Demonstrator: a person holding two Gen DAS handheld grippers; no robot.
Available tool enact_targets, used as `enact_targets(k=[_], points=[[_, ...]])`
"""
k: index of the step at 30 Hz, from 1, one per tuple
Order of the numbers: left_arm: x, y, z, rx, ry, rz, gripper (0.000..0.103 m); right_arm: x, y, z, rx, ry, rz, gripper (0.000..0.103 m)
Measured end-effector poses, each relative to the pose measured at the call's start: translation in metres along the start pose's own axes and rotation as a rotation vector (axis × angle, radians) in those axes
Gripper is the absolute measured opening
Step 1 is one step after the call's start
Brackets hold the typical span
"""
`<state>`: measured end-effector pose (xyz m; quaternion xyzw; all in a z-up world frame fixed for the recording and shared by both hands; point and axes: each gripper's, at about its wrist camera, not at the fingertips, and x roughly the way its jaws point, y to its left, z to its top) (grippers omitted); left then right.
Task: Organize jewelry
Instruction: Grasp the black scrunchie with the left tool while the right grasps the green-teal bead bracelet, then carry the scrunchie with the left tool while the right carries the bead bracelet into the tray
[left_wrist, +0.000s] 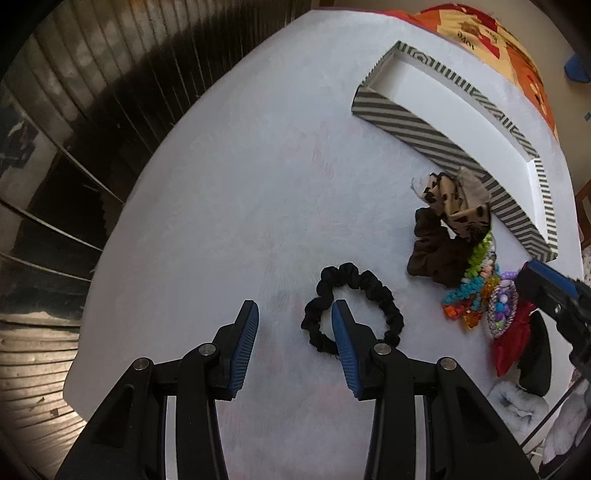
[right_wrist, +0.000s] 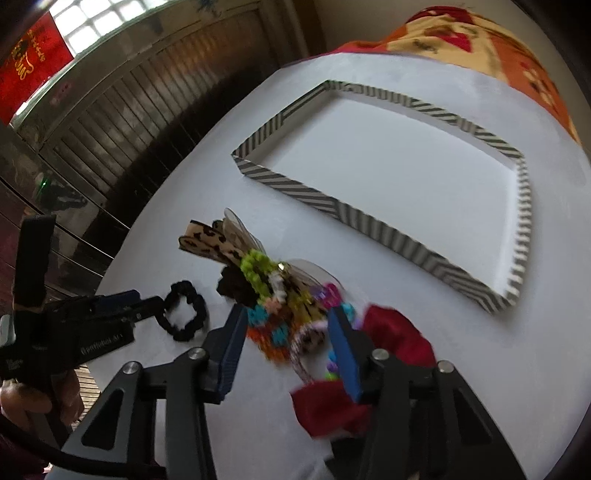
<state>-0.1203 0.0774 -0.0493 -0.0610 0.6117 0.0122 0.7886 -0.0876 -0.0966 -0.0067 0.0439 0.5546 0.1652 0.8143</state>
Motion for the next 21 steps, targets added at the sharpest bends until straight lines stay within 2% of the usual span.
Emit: enact_targets(k=[4,10,11,12,14,16,18,21], points=[[0.007,-0.009,0.001,0.036,0.007,0.025,0.032,0.016,0.003,0.007,-0.005,0.028,0.025,0.041],[0.014,-0.017,0.008,0.068,-0.001,0.038,0.032,0.036,0.002,0.01,0.002,0.061,0.038,0.027],[0.014,-0.017,0.008,0.069,-0.005,0.035,0.031,0.039,0.0,0.009,0.007,0.065,0.057,0.02],[0.013,-0.017,0.008,0.068,-0.012,0.026,0.03,0.041,-0.001,0.009,0.011,0.067,0.068,0.016],[0.011,-0.016,0.009,0.068,-0.02,0.022,0.01,0.037,-0.002,0.007,0.016,0.058,0.088,0.015],[0.01,-0.015,0.01,0.064,-0.015,0.008,0.002,0.03,-0.001,0.006,0.011,0.043,0.108,0.014],[0.007,-0.01,0.009,0.047,-0.013,-0.015,0.0,0.019,-0.002,0.005,0.012,0.02,0.131,0.013],[-0.004,-0.009,0.008,0.047,-0.047,-0.012,0.0,0.0,-0.004,0.003,0.024,-0.018,0.161,0.012]])
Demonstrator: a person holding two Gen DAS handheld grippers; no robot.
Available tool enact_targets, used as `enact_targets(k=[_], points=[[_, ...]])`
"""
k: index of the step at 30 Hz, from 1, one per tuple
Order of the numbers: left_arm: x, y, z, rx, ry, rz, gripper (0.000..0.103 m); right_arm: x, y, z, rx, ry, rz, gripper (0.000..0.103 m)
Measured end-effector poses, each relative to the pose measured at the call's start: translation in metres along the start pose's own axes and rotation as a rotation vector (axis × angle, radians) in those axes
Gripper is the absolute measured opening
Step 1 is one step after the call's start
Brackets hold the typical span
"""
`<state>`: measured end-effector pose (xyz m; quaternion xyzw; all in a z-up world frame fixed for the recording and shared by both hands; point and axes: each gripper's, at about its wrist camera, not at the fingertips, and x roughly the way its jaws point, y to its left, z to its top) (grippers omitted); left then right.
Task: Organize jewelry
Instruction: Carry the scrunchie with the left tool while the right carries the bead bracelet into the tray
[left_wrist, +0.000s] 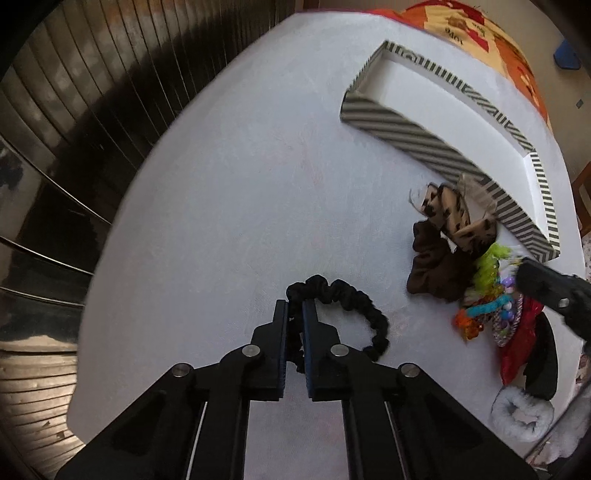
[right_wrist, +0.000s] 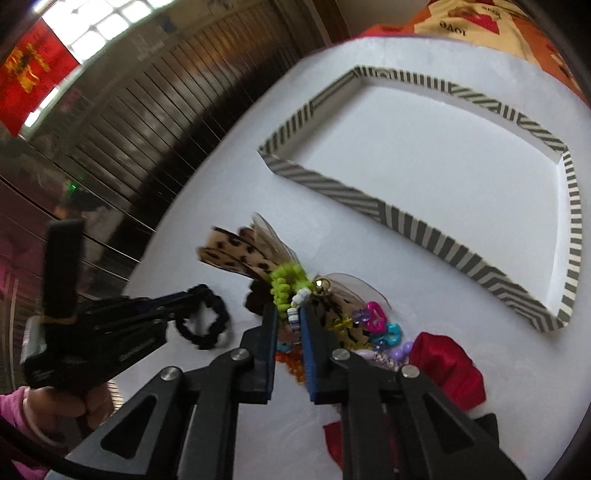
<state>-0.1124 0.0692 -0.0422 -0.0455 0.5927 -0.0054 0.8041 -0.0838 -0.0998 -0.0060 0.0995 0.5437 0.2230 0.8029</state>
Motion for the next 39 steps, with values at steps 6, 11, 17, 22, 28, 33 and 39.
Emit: enact_targets(k=[6,11,17,22,28,33,39], points=[[-0.026,-0.002,0.006,0.01,-0.056,-0.012,0.0,-0.039,0.003,0.008,-0.001,-0.083,0.025,0.006],[-0.047,-0.009,0.012,0.026,-0.098,-0.031,0.0,-0.064,0.005,0.015,-0.004,-0.145,0.032,0.006],[-0.07,-0.019,0.035,0.063,-0.154,-0.043,0.0,-0.096,0.003,0.028,-0.002,-0.229,0.009,0.006],[-0.08,-0.04,0.062,0.113,-0.198,-0.038,0.0,-0.114,-0.014,0.036,0.023,-0.268,-0.022,0.007],[-0.079,-0.07,0.092,0.17,-0.228,-0.05,0.0,-0.12,-0.038,0.046,0.062,-0.279,-0.075,0.007],[-0.063,-0.095,0.122,0.197,-0.223,-0.064,0.0,-0.117,-0.066,0.053,0.119,-0.27,-0.112,0.007],[-0.038,-0.116,0.148,0.229,-0.205,-0.054,0.0,-0.106,-0.098,0.056,0.187,-0.25,-0.133,0.007]])
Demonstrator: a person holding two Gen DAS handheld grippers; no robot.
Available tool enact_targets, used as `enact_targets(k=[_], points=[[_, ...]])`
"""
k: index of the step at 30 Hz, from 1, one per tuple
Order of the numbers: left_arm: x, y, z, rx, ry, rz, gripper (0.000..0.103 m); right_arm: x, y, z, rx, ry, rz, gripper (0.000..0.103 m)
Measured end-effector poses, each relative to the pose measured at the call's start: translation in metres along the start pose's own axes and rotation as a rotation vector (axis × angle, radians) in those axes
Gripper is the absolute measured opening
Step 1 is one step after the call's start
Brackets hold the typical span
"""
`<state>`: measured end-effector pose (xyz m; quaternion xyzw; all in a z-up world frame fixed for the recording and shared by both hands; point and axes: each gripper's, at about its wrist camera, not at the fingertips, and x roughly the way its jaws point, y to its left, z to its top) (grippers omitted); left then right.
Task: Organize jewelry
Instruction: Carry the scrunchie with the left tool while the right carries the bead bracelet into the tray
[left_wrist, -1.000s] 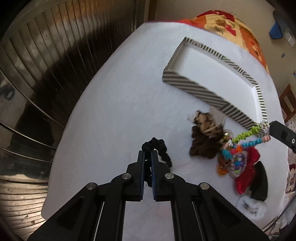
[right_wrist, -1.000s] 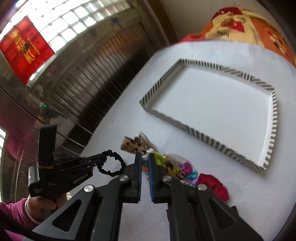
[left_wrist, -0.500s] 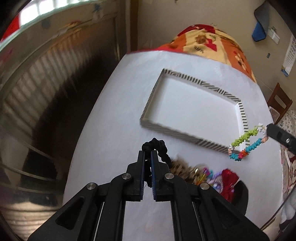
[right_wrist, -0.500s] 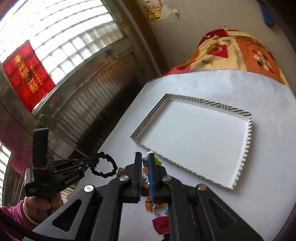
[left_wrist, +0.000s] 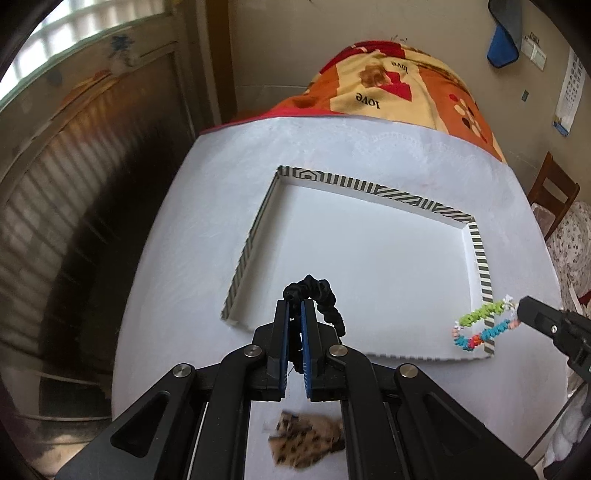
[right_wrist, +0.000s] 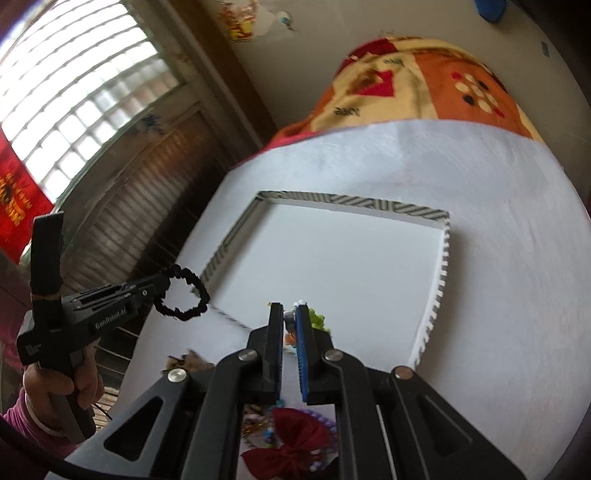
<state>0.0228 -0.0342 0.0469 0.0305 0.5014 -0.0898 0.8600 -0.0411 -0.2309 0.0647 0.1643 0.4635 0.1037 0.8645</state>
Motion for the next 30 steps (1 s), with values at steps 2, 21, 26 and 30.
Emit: enact_targets(k=[2,21,26,30], points=[[0.01,-0.003,0.005,0.006,0.01,0.004,0.0,0.007,-0.009,0.001,0.023,0.009,-0.011,0.007],[0.077,0.0,0.034,0.009,0.096,0.037,0.0,0.046,-0.031,0.016,0.064,0.072,-0.021,0.007],[0.094,0.009,0.031,-0.007,0.132,0.053,0.0,0.062,-0.046,0.005,0.088,0.126,-0.059,0.007],[0.106,0.018,0.022,-0.022,0.166,0.071,0.0,0.072,-0.062,-0.007,0.097,0.172,-0.13,0.007]])
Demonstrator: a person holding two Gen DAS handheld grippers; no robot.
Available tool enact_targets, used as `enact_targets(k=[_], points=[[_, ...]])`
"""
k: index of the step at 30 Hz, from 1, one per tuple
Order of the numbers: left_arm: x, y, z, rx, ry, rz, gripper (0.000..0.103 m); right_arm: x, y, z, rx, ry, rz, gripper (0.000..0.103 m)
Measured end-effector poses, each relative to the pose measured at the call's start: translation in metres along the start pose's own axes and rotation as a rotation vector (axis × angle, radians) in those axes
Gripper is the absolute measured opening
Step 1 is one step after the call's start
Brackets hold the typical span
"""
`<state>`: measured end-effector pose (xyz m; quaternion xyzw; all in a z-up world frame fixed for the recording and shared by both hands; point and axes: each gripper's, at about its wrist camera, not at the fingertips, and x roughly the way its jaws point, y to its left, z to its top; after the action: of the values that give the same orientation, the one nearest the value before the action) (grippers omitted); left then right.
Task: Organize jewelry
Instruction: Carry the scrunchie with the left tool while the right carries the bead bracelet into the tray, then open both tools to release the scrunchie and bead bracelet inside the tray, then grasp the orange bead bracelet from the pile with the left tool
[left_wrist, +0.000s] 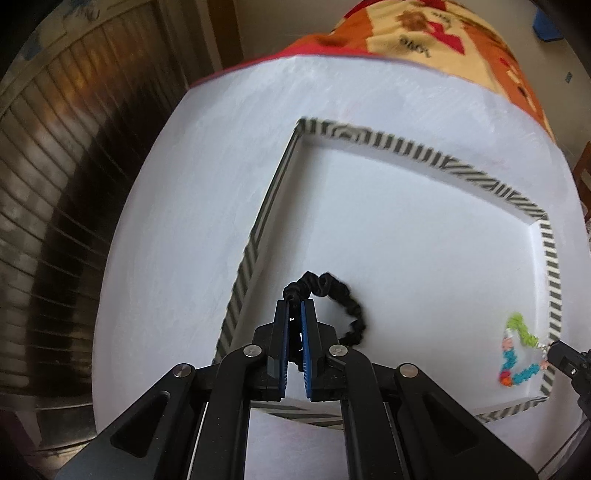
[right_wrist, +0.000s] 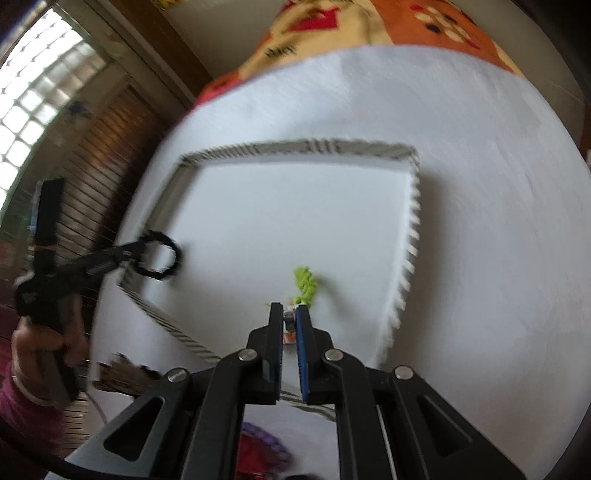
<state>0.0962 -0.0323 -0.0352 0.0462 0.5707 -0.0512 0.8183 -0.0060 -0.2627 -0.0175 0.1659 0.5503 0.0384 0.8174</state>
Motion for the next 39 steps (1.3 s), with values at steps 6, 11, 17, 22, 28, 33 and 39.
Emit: enact_targets(k=[6,11,17,22,28,33,39], points=[[0.012,0.006,-0.007,-0.015,0.028,0.013,0.0,0.018,-0.011,-0.009,0.004,0.042,-0.043,0.007],[0.013,0.007,-0.007,-0.031,0.025,0.022,0.0,0.027,-0.008,-0.011,-0.028,0.063,-0.061,0.007],[0.01,0.005,-0.008,-0.045,0.031,0.005,0.012,0.027,-0.003,-0.012,-0.045,0.056,-0.068,0.02],[-0.001,0.005,-0.01,-0.051,0.013,-0.015,0.023,0.022,0.0,-0.011,-0.03,0.036,-0.05,0.043],[-0.024,0.0,-0.013,-0.037,-0.024,-0.044,0.024,-0.002,0.002,-0.012,-0.004,-0.02,-0.002,0.044],[-0.057,0.0,-0.025,-0.045,-0.08,-0.08,0.024,-0.026,0.011,-0.019,-0.012,-0.065,0.02,0.046],[-0.094,0.004,-0.043,-0.04,-0.115,-0.121,0.024,-0.05,0.023,-0.04,-0.039,-0.095,0.043,0.049]])
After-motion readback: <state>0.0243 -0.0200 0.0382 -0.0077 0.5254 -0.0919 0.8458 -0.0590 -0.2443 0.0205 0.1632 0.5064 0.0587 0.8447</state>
